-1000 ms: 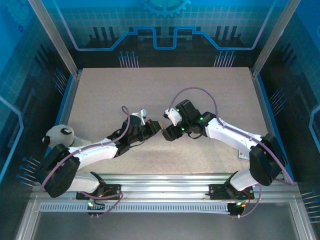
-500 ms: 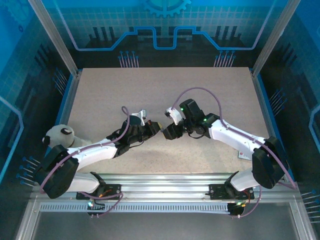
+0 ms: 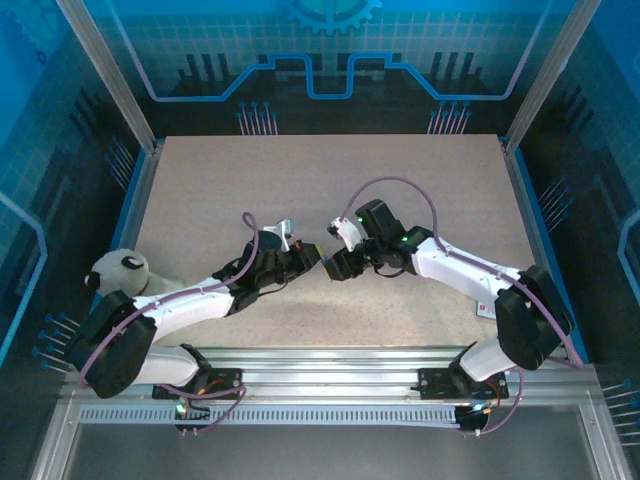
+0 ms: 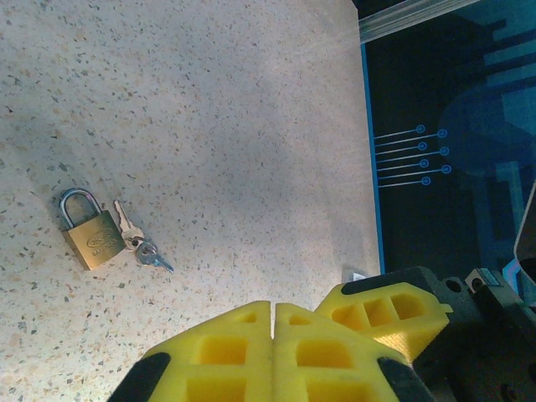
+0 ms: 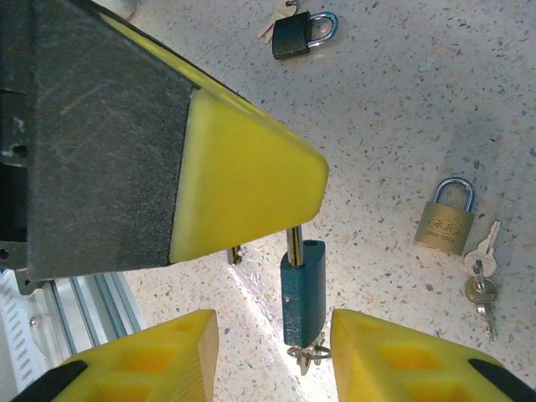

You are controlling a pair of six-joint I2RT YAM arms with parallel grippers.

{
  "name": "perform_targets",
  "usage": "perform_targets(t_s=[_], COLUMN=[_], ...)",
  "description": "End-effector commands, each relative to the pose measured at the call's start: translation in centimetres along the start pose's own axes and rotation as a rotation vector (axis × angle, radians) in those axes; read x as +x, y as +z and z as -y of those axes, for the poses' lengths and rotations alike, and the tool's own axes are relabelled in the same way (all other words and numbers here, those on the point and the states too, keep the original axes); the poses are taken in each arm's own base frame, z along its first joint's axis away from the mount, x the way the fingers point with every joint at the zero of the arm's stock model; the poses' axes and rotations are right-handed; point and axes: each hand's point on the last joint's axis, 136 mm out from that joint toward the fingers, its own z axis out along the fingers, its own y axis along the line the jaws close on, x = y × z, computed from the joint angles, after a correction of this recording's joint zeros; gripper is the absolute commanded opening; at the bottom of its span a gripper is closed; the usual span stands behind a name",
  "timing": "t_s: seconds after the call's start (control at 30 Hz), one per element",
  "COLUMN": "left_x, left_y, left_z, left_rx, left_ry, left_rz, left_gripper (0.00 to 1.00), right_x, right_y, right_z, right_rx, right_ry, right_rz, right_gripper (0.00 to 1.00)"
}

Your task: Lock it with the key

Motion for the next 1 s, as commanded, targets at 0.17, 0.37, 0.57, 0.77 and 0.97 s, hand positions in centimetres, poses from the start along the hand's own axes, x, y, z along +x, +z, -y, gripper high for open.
perform_targets(t_s=[0.17,0.37,0.57,0.77,0.97], left_x=[-0.68,-0.57,-0.56,-0.63,-0.54], left_y=[-0.48,-0.42,-0.44,-0.61,-0.68], left_z=[1.78,1.70,1.66,1.75,1.74], left_rx=[0.049,0.052,0.053,0.057,0.061], left_ry=[0.022,0.020,0.020,0.023,0.028], left_rz=[0.025,0.022,0.023,0.026,0.026], left_gripper=[0.00,0.00,0.00,0.00,0.00], right_x=[-0.32,-0.38,-0.34,-0.31,-0.38], right_y=[0.78,0.80,0.90,0.96,0.90], right_z=[0.05,0.11,0.02,0.02,-0.02], right_rx=[-0.018,-0.015,-0.023,-0.025,-0.029], right_ry=[0.017,0.019,0.021,0.025,0.025], right_rz=[0.000,0.001,-0.003,-0.006,-0.003], right_gripper=[0.35,0.31,0.23,0.18,0.10])
